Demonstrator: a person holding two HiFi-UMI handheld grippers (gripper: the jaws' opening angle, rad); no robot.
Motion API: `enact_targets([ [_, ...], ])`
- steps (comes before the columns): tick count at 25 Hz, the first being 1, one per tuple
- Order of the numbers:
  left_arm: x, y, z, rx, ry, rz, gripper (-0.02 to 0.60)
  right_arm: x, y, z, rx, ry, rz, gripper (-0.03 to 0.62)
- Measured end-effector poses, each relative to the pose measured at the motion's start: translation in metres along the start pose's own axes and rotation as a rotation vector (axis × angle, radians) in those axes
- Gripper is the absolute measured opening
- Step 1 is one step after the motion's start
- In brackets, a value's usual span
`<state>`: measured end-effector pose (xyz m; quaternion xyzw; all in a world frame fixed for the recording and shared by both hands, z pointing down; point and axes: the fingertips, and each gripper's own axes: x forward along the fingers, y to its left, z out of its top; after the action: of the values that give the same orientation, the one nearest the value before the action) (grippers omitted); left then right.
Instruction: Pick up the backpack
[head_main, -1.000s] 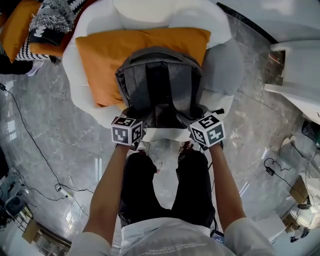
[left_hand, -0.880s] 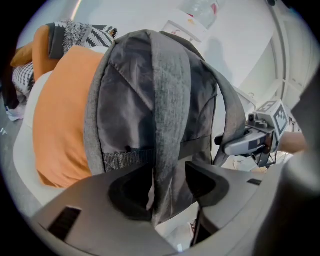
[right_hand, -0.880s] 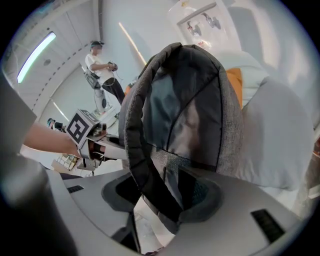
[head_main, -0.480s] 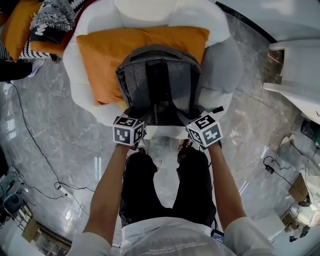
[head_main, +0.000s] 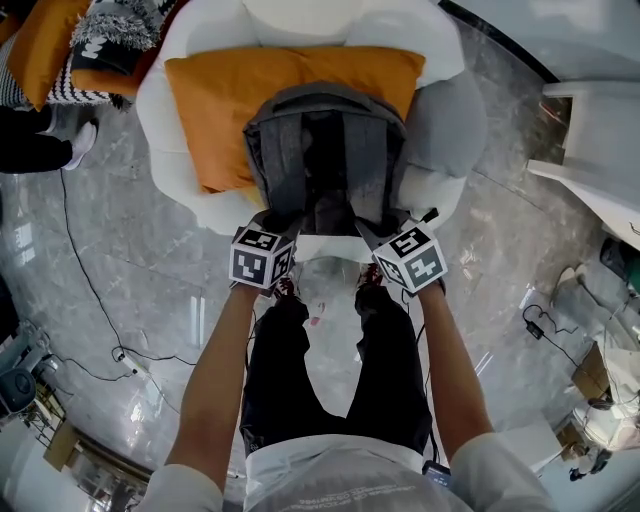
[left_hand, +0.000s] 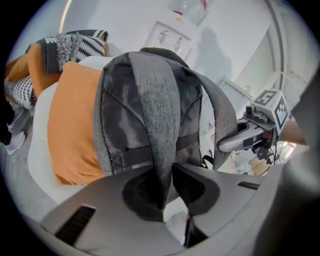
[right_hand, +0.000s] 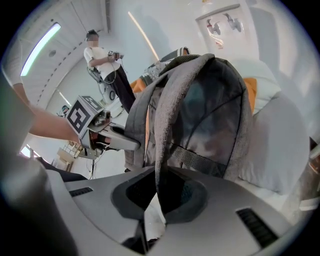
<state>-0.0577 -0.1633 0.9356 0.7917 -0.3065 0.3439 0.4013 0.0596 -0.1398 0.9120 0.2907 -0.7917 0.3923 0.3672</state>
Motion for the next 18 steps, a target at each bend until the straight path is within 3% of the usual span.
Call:
enact_targets([
  [11,-0.019,-0.02,0.006,-0.018,0.068,-0.033,0.05,-0.03,0.01,0.004,0.031,0.05,-0.035,0.038],
  [18,-0.036,-0.03,0.009,-0.011,0.055,-0.048,0.051,-0.042,0.021,0.007,0.037,0.054,-0.039,0.038],
])
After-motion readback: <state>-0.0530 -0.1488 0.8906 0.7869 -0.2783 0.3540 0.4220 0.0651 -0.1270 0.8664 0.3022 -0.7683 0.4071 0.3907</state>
